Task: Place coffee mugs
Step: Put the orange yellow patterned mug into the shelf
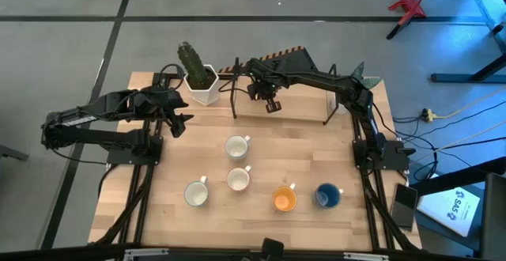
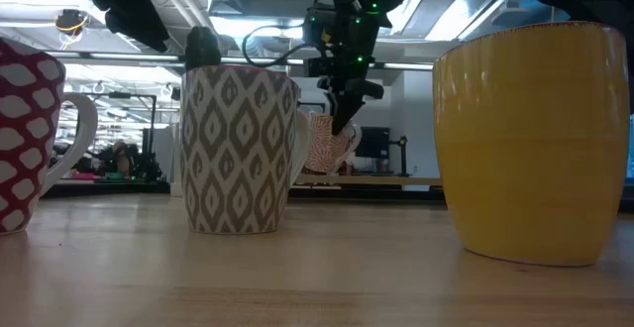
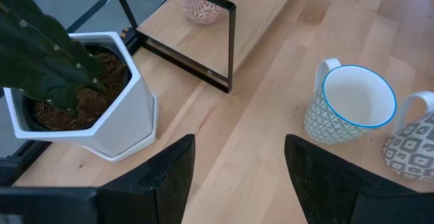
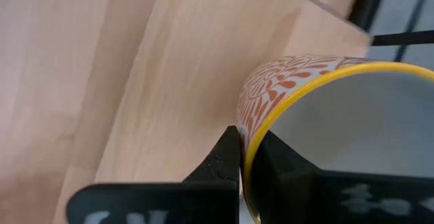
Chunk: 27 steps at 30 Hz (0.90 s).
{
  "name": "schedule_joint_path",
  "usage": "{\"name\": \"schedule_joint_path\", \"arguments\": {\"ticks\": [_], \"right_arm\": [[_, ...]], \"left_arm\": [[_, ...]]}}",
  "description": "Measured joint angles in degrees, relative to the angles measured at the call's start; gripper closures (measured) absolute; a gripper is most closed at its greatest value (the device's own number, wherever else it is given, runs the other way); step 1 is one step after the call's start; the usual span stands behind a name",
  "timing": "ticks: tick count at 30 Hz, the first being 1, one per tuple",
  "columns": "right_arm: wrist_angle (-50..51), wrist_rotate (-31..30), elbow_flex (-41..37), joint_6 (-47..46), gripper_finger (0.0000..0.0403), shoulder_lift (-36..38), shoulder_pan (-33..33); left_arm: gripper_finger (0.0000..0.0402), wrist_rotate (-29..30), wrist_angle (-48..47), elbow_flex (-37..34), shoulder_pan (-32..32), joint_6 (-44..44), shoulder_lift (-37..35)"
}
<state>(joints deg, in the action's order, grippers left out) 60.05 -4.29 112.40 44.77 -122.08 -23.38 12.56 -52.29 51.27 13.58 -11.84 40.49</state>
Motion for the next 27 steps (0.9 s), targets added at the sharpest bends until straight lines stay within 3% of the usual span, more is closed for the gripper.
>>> {"name": "schedule_joint_path", "arguments": {"ticks": [18,27], "right_arm": [[0.09,2.01,-0.02,0.61,0.0397,-0.02,-0.28],[-0.18,2.34,-0.01,0.62,0.0365,0.0,-0.28]], "left_arm": [[0.0179,0.04,0.0,0.01,0.0,-0.08,0.0],[0.0179,0.04,0.0,0.0,0.0,-0.09,0.0]]}}
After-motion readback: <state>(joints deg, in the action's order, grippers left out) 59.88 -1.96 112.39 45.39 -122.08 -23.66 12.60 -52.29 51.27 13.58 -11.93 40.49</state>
